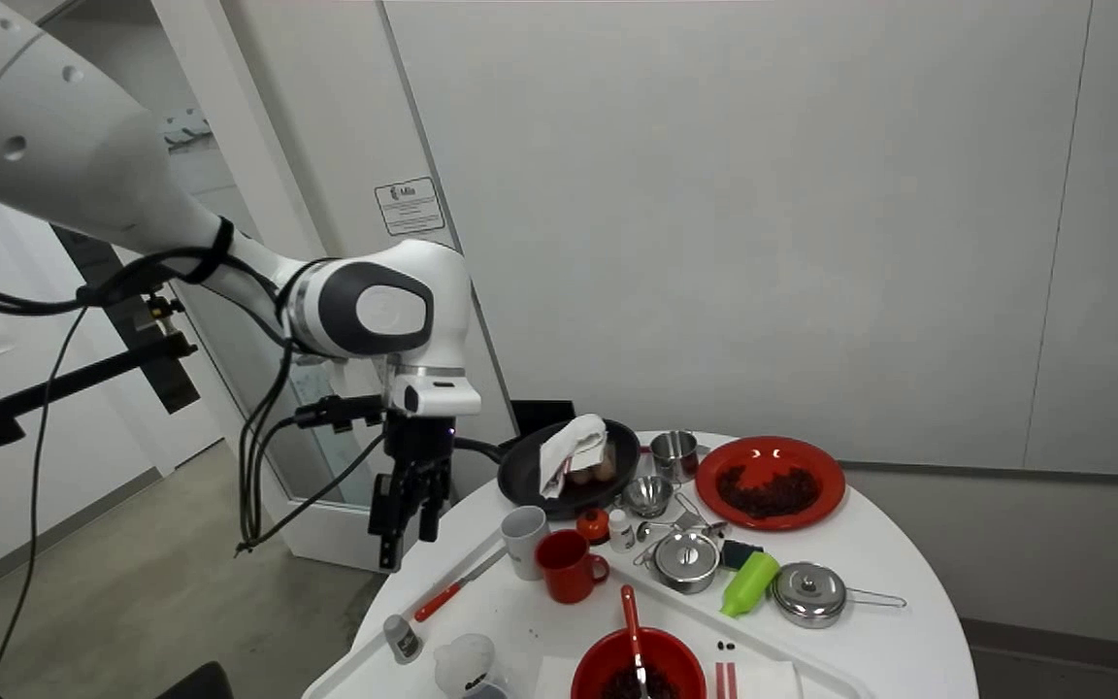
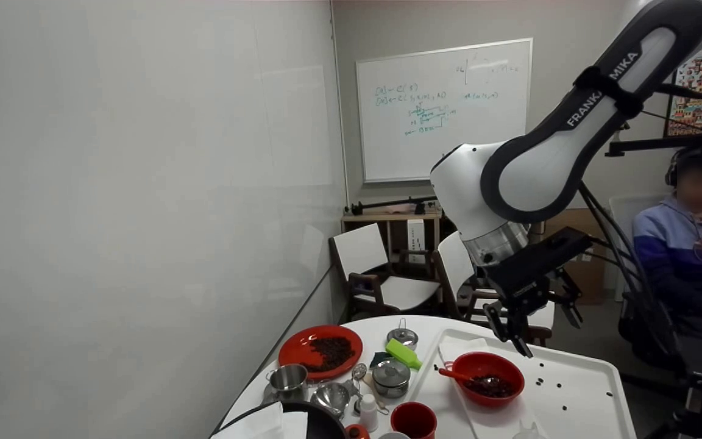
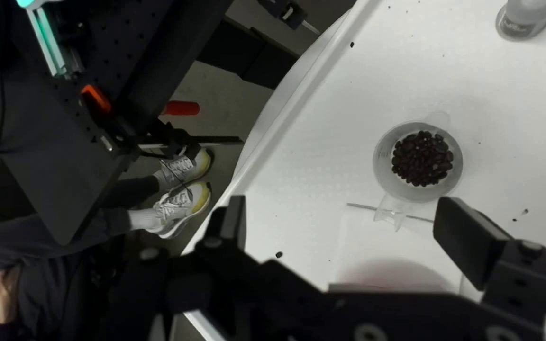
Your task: Pour contents from the jug into the red bowl.
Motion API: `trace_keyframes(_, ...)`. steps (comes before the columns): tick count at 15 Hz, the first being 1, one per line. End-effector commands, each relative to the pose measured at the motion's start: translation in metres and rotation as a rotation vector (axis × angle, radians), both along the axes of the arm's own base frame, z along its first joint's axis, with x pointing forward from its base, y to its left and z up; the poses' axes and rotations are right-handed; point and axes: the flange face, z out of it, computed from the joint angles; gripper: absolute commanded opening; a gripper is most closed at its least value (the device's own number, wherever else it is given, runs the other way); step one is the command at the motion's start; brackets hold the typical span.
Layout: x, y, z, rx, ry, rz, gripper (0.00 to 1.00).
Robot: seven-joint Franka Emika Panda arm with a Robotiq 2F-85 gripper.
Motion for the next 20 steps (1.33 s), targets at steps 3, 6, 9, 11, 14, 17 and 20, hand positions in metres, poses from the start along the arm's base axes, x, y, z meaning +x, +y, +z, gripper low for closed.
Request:
trace_keyframes(3,0.018,-0.017,-0.103,-0.169,0.000,-0.260,1.00)
trace_keyframes(6,0.016,-0.033,-0.151,-0.276,0.043,-0.383,1.00)
trace_keyframes(9,0.014,-0.044,-0.180,-0.351,0.083,-0.463,1.00)
trace_keyframes(11,0.016,-0.044,-0.192,-0.353,0.104,-0.468,1.00)
trace_keyframes(14,0.010,-0.047,-0.192,-0.334,0.095,-0.447,1.00)
trace_keyframes(17,0.013,-0.047,-0.193,-0.337,0.097,-0.449,1.00)
trace_keyframes(20,0.013,-0.047,-0.188,-0.377,0.083,-0.481,1.00)
